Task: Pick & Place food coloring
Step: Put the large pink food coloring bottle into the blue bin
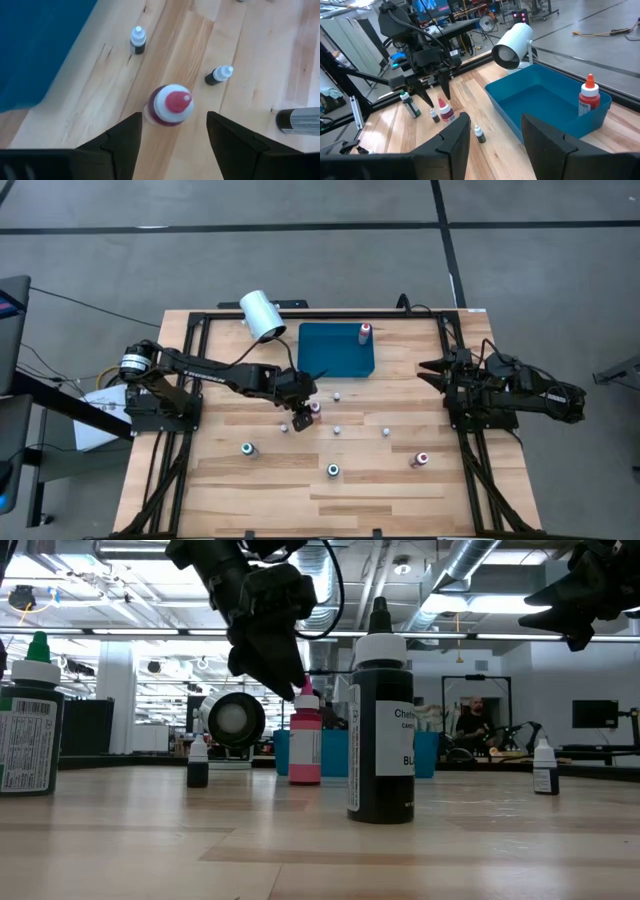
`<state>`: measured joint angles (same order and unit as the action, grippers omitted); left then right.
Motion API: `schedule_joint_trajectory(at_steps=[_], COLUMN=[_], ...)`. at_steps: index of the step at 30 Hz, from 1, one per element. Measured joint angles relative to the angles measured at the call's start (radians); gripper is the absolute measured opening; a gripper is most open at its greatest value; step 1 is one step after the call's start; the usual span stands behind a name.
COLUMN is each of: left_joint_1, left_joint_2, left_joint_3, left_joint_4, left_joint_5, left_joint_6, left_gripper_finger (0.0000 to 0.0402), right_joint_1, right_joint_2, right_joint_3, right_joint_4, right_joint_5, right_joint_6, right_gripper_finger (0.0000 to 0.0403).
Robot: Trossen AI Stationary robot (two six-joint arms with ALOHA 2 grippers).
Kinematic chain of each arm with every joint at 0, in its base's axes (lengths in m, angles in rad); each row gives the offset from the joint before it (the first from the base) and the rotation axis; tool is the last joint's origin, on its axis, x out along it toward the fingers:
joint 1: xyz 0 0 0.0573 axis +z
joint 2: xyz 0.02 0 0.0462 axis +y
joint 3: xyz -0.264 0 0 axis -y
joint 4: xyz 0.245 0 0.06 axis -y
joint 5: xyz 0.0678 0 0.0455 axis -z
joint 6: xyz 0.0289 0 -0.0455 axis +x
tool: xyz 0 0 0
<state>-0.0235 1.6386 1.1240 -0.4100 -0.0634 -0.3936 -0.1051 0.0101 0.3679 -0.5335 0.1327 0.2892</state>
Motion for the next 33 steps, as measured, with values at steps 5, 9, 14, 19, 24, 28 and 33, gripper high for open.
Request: schedule_joint_trajectory(at_steps=[5, 9, 14, 19, 24, 28, 33], left_joint_1=[0.000, 0.000, -0.003, -0.003, -0.002, -0.002, -0.002], left_joint_2=[0.038, 0.085, 0.117, 0.129, 0.130, 0.130, 0.130], left_joint_3=[0.001, 0.001, 0.000, 0.000, 0.000, 0.000, 0.000], left_joint_4=[0.028, 0.052, 0.101, 0.139, 0.148, 0.173, 0.194], left_joint_5=[0.000, 0.018, 0.016, 0.015, -0.002, -0.003, -0.020], left_joint_6=[0.037, 0.035, 0.034, 0.033, 0.033, 0.032, 0.032], left_gripper_finger=[0.0215, 0.0215, 0.0215, 0.0215, 0.0215, 0.0215, 0.0213], right_joint_1=[0.000, -0.002, -0.002, -0.002, -0.002, -0.002, -0.002], right_joint_2=[0.000, 0.002, 0.011, 0.017, 0.017, 0.017, 0.017], right_joint_3=[0.000, 0.000, 0.000, 0.000, 0.000, 0.000, 0.000], right_joint_4=[0.000, 0.000, -0.006, -0.003, -0.005, -0.005, -0.005], right_joint_5=[0.001, 0.001, 0.000, 0.002, 0.017, 0.030, 0.031], right_joint_6=[0.000, 0.001, 0.006, 0.007, 0.008, 0.008, 0.008], right_gripper_finger=[0.0162, 0.0161, 0.0160, 0.0162, 0.0159, 0.0158, 0.0159])
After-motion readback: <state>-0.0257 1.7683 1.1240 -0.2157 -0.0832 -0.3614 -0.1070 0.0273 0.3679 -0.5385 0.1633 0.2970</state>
